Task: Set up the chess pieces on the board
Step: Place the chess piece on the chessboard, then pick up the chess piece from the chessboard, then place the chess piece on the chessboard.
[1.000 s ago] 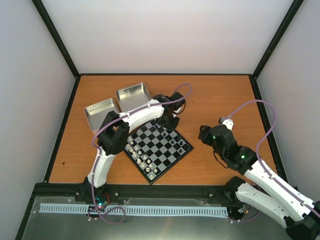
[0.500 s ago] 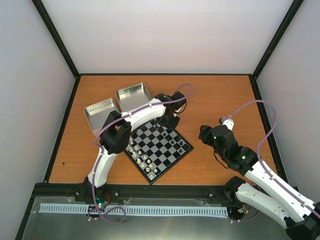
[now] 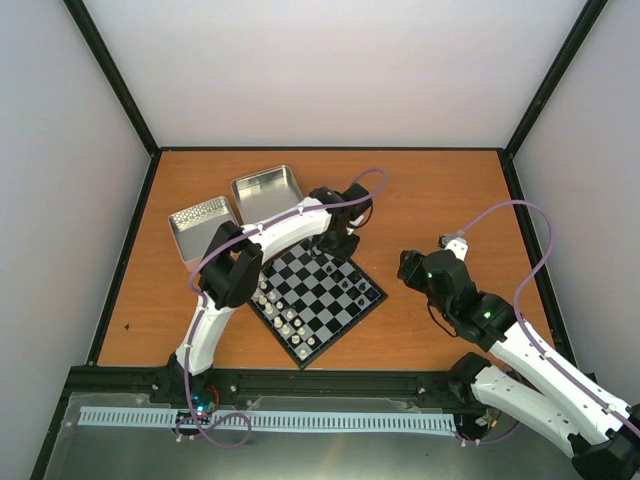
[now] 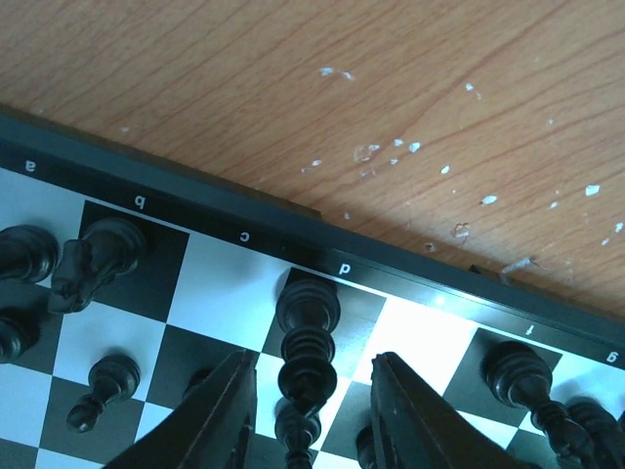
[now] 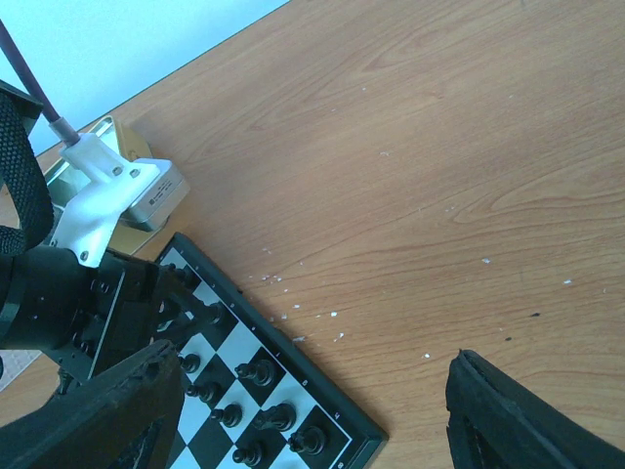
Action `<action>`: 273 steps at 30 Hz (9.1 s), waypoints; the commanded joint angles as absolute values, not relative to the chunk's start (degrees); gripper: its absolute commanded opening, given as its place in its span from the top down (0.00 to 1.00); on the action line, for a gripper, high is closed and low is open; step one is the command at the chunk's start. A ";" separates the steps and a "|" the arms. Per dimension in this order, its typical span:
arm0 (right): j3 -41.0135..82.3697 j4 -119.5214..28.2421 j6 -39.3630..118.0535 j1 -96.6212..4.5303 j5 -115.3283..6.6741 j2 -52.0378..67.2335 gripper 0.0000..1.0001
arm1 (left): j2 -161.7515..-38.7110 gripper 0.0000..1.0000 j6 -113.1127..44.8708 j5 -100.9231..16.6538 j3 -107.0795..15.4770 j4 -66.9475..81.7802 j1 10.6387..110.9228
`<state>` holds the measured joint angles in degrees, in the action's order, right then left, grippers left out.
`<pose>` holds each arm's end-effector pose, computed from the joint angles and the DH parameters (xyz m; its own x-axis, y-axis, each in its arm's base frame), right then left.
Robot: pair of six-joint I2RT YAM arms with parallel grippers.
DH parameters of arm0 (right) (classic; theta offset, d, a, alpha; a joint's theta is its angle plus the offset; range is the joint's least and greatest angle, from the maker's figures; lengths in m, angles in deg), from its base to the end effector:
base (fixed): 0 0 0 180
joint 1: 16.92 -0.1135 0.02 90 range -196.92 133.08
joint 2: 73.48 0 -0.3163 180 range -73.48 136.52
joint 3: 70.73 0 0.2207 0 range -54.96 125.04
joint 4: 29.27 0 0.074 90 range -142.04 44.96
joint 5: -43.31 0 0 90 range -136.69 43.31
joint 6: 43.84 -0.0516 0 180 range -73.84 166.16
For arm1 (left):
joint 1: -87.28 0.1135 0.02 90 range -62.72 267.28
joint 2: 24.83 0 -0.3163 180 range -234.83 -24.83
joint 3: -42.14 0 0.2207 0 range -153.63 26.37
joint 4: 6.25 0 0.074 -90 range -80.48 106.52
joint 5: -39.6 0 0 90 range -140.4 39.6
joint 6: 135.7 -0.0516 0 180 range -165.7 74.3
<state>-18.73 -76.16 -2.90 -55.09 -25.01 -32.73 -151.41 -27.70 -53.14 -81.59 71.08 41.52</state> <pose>0.0872 0.0443 0.2920 -0.5557 0.4561 -0.6951 0.1244 0.8723 0.4729 0.3160 -0.3209 0.2328 -0.8732 0.4542 -0.1768 0.4627 0.8865 -0.0079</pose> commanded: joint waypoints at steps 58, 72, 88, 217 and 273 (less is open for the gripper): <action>-18.86 -75.74 -3.02 -54.63 -25.24 -31.70 0.26 | -144.56 0.69 -29.13 -43.47 -74.21 61.11 40.03; -17.15 -75.84 -1.34 -54.62 -27.87 -29.27 0.26 | -119.28 0.33 -21.95 -56.71 -54.83 45.66 47.18; -15.34 -73.07 -1.86 -54.62 -30.96 -21.57 0.27 | -115.67 0.54 -23.15 -59.77 -36.84 50.31 56.69; 32.95 -102.00 27.25 -55.44 -50.61 31.82 0.90 | -83.76 0.05 -28.46 -52.49 -26.15 39.38 59.33; 56.24 -119.42 31.61 -58.49 -45.47 54.61 0.77 | -78.43 0.03 -28.97 -54.43 -21.27 37.83 59.33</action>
